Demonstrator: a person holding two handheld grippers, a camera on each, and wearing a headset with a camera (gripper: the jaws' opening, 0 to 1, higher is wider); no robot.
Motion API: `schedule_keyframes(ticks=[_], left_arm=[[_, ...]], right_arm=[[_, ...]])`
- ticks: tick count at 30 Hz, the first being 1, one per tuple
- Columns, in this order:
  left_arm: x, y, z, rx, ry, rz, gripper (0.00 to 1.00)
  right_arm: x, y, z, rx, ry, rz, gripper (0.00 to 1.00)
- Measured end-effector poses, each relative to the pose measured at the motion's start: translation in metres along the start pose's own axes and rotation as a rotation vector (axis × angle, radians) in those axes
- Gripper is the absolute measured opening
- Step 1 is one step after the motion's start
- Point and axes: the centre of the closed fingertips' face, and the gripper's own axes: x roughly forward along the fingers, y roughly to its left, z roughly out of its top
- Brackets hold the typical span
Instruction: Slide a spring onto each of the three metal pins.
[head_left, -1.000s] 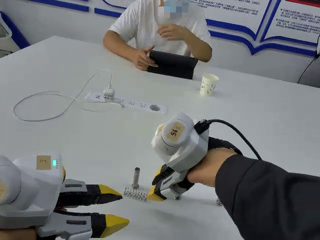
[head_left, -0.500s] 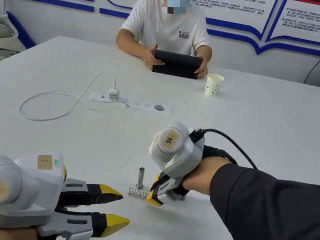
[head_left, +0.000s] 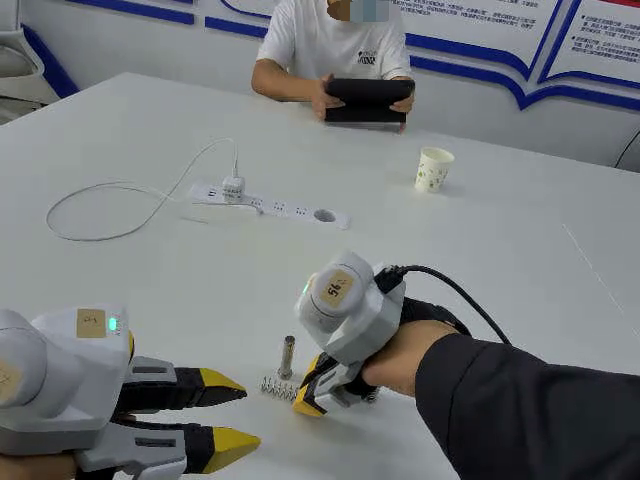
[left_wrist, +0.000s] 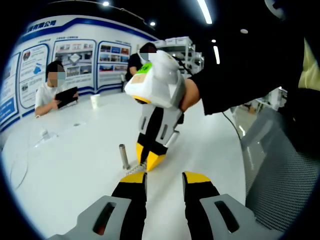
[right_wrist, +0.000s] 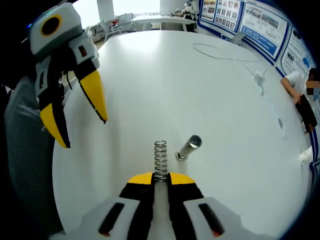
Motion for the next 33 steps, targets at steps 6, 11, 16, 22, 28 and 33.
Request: schedule_keyframes(ticks=[6,11,16,22,28,33], left_arm=[[0.001,0.001,-0.002,-0.003,0.004,0.004,0.29],[0.003,0.001,0.001,0.000,0.000,0.001,0.29],[0.005,0.001,0.003,0.005,-0.001,-0.001,0.29],[0.006,0.000,0.006,0.011,-0.004,-0.006,0.29],[0.009,-0.004,0.010,0.025,-0.005,-0.018,0.29],[0.012,-0.009,0.014,0.038,-0.005,-0.035,0.28]], right_arm=[[-0.009,0.008,0.000,-0.018,-0.006,0.008,0.11],[-0.021,0.017,0.002,-0.034,-0.021,0.019,0.11],[-0.035,0.024,0.003,-0.065,-0.037,0.021,0.11],[-0.050,0.034,0.004,-0.098,-0.055,0.022,0.11],[-0.063,0.044,0.006,-0.131,-0.069,0.021,0.11],[-0.070,0.055,0.008,-0.170,-0.068,0.031,0.11]])
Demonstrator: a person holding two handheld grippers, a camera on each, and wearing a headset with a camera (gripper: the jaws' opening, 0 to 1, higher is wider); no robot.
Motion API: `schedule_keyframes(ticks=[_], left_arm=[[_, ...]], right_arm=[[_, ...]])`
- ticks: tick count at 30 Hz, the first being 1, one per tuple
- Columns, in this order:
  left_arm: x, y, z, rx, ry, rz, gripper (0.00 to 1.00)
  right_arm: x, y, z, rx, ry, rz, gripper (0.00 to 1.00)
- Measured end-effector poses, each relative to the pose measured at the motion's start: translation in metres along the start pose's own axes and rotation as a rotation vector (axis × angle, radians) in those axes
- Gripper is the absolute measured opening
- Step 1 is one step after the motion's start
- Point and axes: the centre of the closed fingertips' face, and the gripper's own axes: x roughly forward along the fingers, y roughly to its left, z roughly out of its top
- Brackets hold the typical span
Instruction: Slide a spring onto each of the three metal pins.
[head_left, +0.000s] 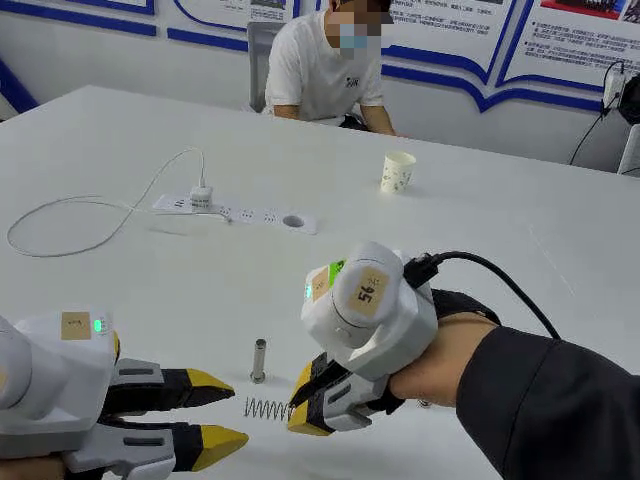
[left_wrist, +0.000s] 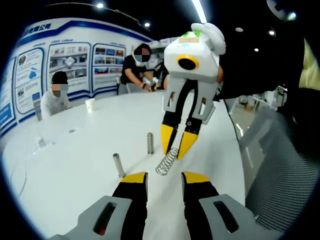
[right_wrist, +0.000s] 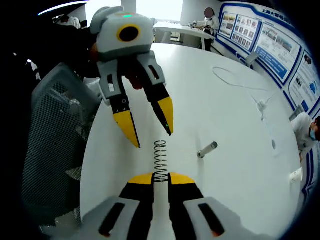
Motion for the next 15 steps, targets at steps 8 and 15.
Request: schedule_keyframes(ticks=[8,15], left_arm=[[0.003,-0.010,0.005,0.026,-0.004,-0.035,0.22],[0.004,-0.016,0.005,0.039,-0.003,-0.060,0.16]], right_arm=[[-0.006,0.009,0.004,-0.035,0.006,0.007,0.11],[-0.009,0.016,0.007,-0.071,0.010,0.015,0.11]])
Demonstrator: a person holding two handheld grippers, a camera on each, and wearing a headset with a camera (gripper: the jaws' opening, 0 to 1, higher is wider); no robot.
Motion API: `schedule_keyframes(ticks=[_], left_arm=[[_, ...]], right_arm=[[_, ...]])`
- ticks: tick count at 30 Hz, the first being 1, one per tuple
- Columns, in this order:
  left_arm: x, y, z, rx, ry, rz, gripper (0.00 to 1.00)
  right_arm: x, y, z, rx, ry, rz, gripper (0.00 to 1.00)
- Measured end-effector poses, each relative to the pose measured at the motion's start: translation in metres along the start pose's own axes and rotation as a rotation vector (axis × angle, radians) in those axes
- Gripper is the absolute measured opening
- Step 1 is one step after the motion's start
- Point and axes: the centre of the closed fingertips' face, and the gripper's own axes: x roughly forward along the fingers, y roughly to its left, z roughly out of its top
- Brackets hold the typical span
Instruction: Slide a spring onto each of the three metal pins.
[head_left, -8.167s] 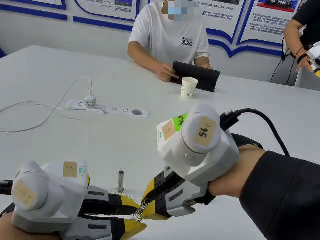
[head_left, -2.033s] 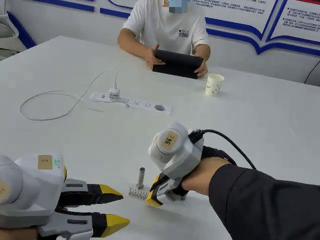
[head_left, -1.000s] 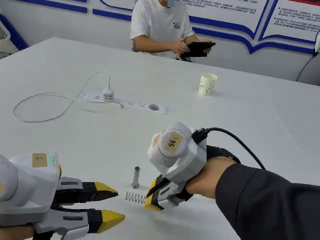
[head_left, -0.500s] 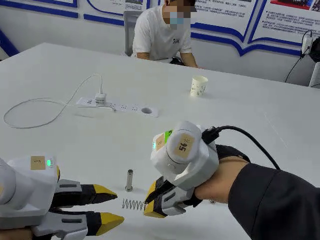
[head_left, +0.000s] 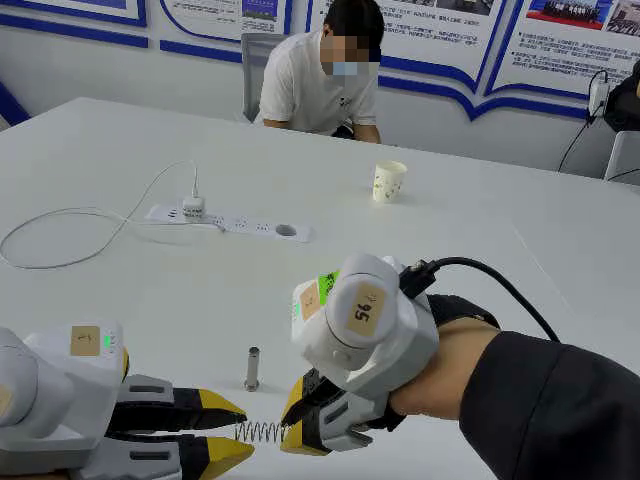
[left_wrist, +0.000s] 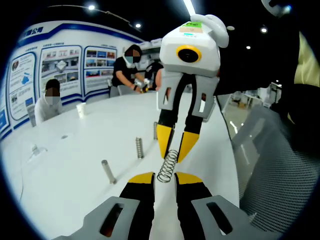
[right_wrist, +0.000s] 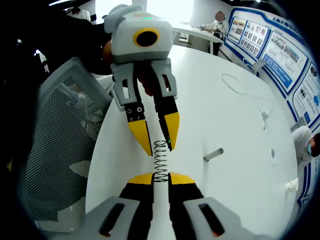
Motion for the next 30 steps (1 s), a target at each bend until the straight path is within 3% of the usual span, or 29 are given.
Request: schedule_keyframes(ticks=[18,30], left_arm=[[0.002,-0.007,0.000,0.015,-0.007,-0.044,0.10],[0.002,-0.008,0.003,0.008,-0.022,-0.044,0.10]], right_arm=[[-0.001,0.005,-0.005,-0.002,-0.003,0.016,0.12],[0.001,0.005,-0.008,0.016,-0.007,0.021,0.12]])
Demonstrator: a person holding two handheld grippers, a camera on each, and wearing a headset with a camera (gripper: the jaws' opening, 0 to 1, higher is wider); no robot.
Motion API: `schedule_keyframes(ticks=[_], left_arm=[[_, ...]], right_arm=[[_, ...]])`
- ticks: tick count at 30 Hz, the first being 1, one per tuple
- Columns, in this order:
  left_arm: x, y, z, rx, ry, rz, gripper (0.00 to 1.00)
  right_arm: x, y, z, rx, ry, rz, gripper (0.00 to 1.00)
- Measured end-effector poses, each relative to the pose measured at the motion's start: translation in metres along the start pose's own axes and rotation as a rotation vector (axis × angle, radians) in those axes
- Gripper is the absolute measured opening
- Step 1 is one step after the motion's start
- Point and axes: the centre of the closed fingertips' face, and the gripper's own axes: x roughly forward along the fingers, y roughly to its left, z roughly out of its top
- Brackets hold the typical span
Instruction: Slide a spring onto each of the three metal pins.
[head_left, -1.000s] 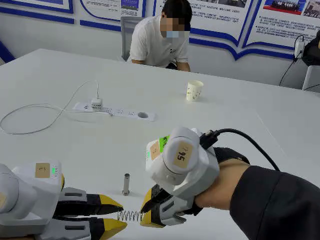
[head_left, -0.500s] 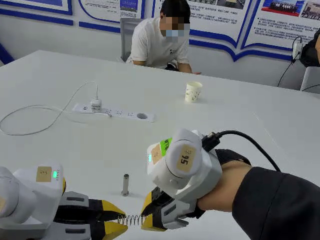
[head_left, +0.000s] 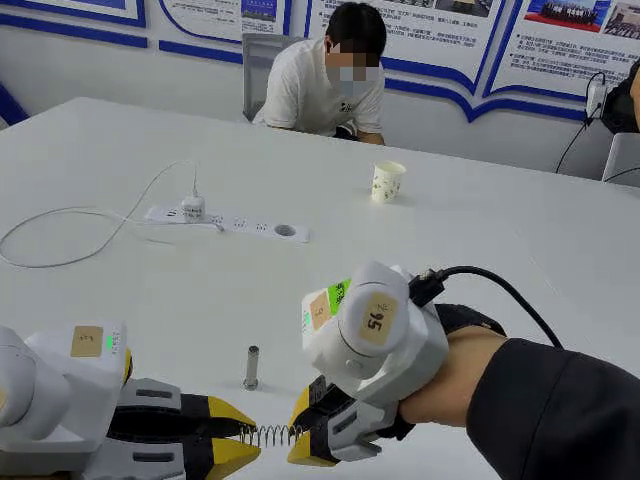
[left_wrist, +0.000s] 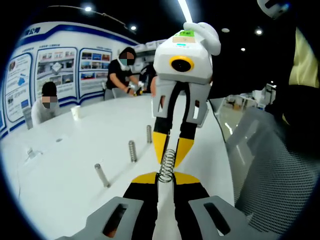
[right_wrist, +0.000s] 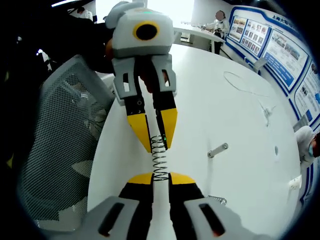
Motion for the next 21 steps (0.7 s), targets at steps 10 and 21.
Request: schedule_keyframes(ticks=[10,21], left_arm=[[0.002,0.001,-0.005,-0.005,0.018,0.008,0.10],[0.003,0.003,-0.009,-0.014,0.023,0.016,0.10]], right_arm=[[-0.012,-0.002,0.019,0.003,-0.043,-0.006,0.12],[-0.014,0.001,0.037,-0.029,-0.058,0.001,0.12]])
